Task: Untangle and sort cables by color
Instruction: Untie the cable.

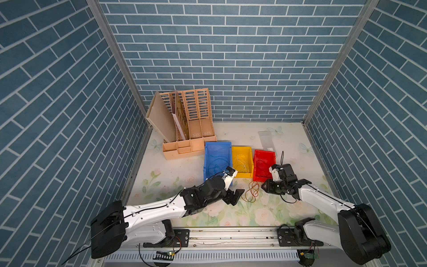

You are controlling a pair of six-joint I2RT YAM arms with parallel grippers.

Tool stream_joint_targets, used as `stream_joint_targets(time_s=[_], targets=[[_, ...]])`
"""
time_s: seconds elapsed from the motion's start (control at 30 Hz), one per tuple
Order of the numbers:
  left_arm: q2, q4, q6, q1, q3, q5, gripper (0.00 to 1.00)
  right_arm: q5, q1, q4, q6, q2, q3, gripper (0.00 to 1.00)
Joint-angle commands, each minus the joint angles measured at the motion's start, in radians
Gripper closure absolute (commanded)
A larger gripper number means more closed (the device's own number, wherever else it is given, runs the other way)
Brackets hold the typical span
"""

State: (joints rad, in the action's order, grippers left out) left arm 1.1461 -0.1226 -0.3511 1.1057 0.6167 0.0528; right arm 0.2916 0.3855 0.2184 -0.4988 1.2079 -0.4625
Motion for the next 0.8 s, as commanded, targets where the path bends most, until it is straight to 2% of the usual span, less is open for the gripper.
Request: stream_joint_targets(time_s=[0.0, 0.17, 0.3, 0.47, 0.6, 0.77], targets=[[-0.020, 0.015, 0.003, 0.003, -0.007, 0.018, 0.08, -0.030, 0.010, -0.032, -0.018, 0.018, 0.004, 0.64], [-0.024, 0.018, 0.001, 0.003, -0.013, 0.019, 0.08, -0.041, 0.019, -0.058, -0.023, 0.040, 0.005, 0.68], [-0.027, 0.018, -0.002, 0.002, -0.016, 0.019, 0.08, -0.055, 0.030, -0.080, -0.030, 0.038, 0.002, 0.75], [-0.032, 0.019, -0.006, 0.002, -0.020, 0.022, 0.08, -0.074, 0.042, -0.070, -0.028, 0.023, 0.000, 1.00], [-0.040, 0.013, -0.008, 0.003, -0.023, 0.032, 0.08, -0.112, 0.047, -0.007, -0.011, -0.017, -0.018, 1.00], [-0.042, 0.014, 0.001, 0.001, -0.013, 0.035, 0.08, -0.159, 0.076, 0.124, 0.000, -0.149, -0.071, 1.00]])
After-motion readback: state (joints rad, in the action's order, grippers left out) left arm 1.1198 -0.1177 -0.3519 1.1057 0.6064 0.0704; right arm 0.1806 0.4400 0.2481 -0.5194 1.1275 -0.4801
